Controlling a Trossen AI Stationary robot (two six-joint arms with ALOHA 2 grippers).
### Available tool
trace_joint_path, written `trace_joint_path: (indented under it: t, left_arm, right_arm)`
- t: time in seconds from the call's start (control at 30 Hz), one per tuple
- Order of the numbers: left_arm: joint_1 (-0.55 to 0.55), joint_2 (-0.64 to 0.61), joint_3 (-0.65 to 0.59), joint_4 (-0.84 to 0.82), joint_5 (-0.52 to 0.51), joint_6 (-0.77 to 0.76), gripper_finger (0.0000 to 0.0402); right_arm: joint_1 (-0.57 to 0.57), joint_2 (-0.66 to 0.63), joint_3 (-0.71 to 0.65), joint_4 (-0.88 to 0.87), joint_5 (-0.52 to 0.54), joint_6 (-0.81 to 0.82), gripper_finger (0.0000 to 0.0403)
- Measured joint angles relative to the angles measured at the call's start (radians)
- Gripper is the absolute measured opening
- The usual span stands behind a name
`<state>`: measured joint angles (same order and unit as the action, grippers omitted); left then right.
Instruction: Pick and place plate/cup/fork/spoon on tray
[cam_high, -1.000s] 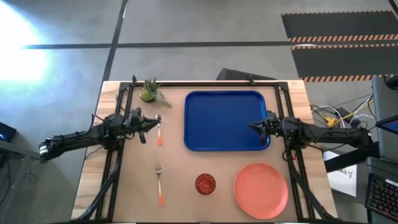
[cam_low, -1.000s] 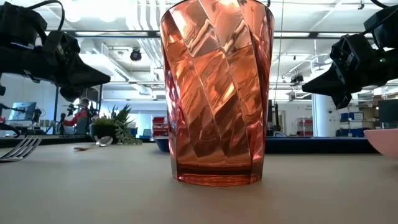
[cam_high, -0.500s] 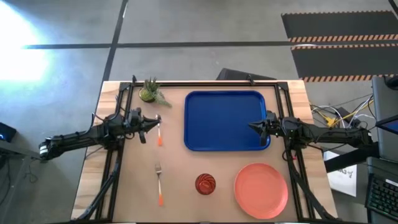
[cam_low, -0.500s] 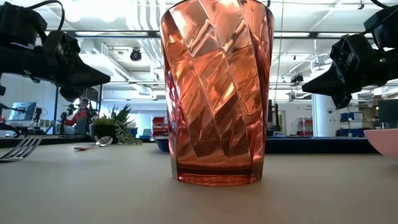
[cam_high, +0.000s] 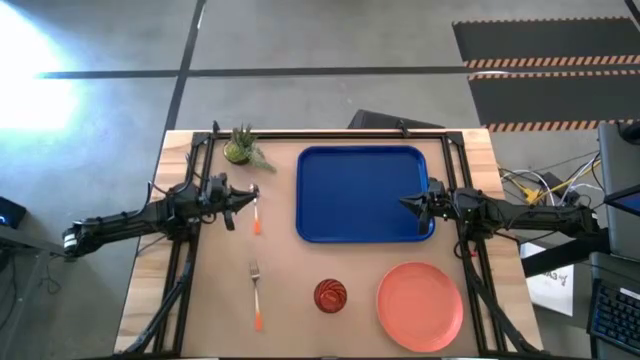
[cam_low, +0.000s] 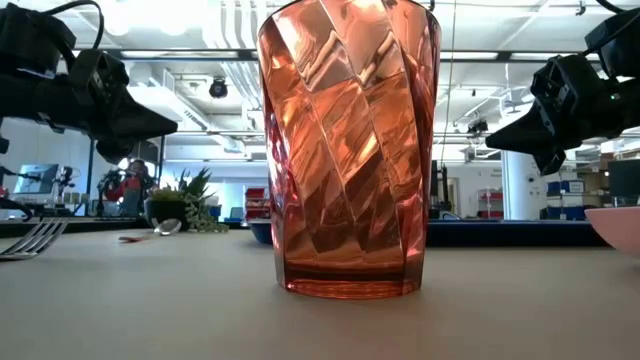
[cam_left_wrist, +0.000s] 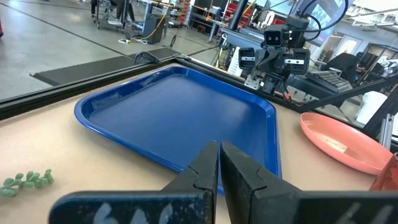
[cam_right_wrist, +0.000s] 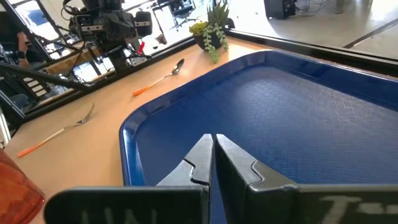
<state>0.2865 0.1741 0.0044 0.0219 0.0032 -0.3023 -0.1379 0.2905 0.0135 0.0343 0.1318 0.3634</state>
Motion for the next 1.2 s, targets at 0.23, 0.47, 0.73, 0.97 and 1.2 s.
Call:
trace_joint_path:
  t: [0.23, 0.47, 0.73, 0.97, 1.2]
  left_arm:
    - [0.0, 0.0, 0.0, 0.0, 0.0, 0.0, 0.0]
    - [0.0, 0.0, 0.0, 0.0, 0.0, 0.0, 0.0]
    - [0.0, 0.0, 0.0, 0.0, 0.0, 0.0, 0.0]
    - [0.0, 0.0, 0.0, 0.0, 0.0, 0.0, 0.0]
    - [0.0, 0.0, 0.0, 0.0, 0.0, 0.0, 0.0]
  right_arm:
    - [0.0, 0.0, 0.0, 0.005, 0.0, 0.0, 0.0009]
    - [0.0, 0.0, 0.0, 0.046, -0.003, 0.057, 0.0009]
    - [0.0, 0.0, 0.0, 0.101, 0.0, 0.103, 0.0009]
    - [0.0, 0.0, 0.0, 0.209, 0.025, 0.242, 0.0009]
    - [0.0, 0.0, 0.0, 0.381, 0.077, 0.334, 0.0009]
